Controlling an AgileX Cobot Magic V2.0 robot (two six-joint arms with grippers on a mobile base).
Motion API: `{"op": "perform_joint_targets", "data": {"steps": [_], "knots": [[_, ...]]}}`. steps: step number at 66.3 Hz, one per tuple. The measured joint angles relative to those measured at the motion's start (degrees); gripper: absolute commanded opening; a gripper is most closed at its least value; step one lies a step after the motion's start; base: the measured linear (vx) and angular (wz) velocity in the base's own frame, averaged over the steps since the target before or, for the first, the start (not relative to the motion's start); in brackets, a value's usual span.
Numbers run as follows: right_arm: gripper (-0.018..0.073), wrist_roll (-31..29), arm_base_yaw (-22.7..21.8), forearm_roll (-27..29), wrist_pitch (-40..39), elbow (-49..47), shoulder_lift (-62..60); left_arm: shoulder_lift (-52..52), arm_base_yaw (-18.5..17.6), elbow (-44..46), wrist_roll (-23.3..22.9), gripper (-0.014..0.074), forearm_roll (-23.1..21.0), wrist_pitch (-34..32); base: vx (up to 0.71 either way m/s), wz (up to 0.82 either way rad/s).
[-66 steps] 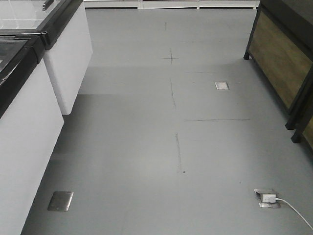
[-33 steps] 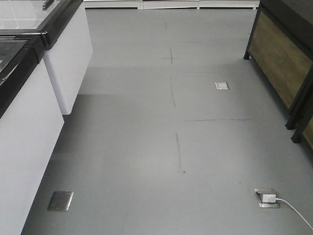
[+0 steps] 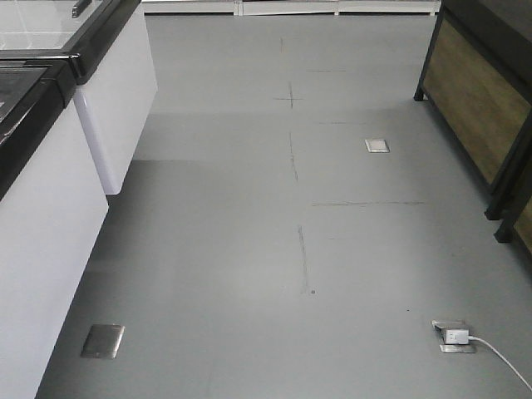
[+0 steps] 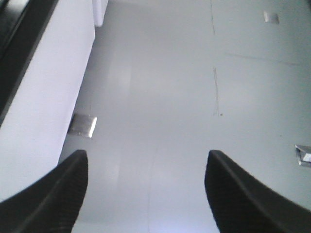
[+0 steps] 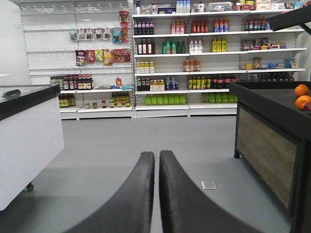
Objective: Left arm holds basket, right arm returns cookies
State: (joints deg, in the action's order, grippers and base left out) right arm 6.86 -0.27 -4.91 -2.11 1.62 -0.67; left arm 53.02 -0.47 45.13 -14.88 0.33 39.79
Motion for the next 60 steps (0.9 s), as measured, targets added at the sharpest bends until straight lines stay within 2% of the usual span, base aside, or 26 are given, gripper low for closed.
{"op": "perform_joint_targets", "data": {"steps": [13, 23, 30, 38, 45, 49, 55, 60], "knots": [[-0.001, 0.0, 0.0, 0.0, 0.0, 0.0, 0.0, 9.6, 1.3, 11.0, -0.6, 0.0496, -4.6, 5.6, 0.0, 0.0], [-0.001, 0.0, 0.0, 0.0, 0.0, 0.0, 0.0, 12.8, 7.7, 19.3, 0.2, 0.0496, -10.8, 10.1, 0.0, 0.0], [-0.001, 0.0, 0.0, 0.0, 0.0, 0.0, 0.0, 13.3, 15.1, 23.6, 2.7, 0.0496, -18.9, 12.7, 0.0, 0.0], [-0.001, 0.0, 0.0, 0.0, 0.0, 0.0, 0.0, 13.3, 26.4, 27.2, 5.5, 0.0496, -29.8, 14.8, 0.0, 0.0], [-0.001, 0.0, 0.0, 0.0, 0.0, 0.0, 0.0, 13.3, 36.4, 29.4, 6.2, 0.0496, -37.0, 16.2, 0.0, 0.0], [-0.001, 0.0, 0.0, 0.0, 0.0, 0.0, 0.0, 13.3, 42.4, 30.2, 6.5, 0.0496, -39.7, 17.2, 0.0, 0.0], [-0.001, 0.0, 0.0, 0.0, 0.0, 0.0, 0.0, 13.3, 48.9, 30.7, 7.4, 0.0496, -42.1, 17.6, 0.0, 0.0], [-0.001, 0.0, 0.0, 0.0, 0.0, 0.0, 0.0, 13.6, 52.9, 30.9, 7.7, 0.0489, -43.5, 17.8, 0.0, 0.0]]}}
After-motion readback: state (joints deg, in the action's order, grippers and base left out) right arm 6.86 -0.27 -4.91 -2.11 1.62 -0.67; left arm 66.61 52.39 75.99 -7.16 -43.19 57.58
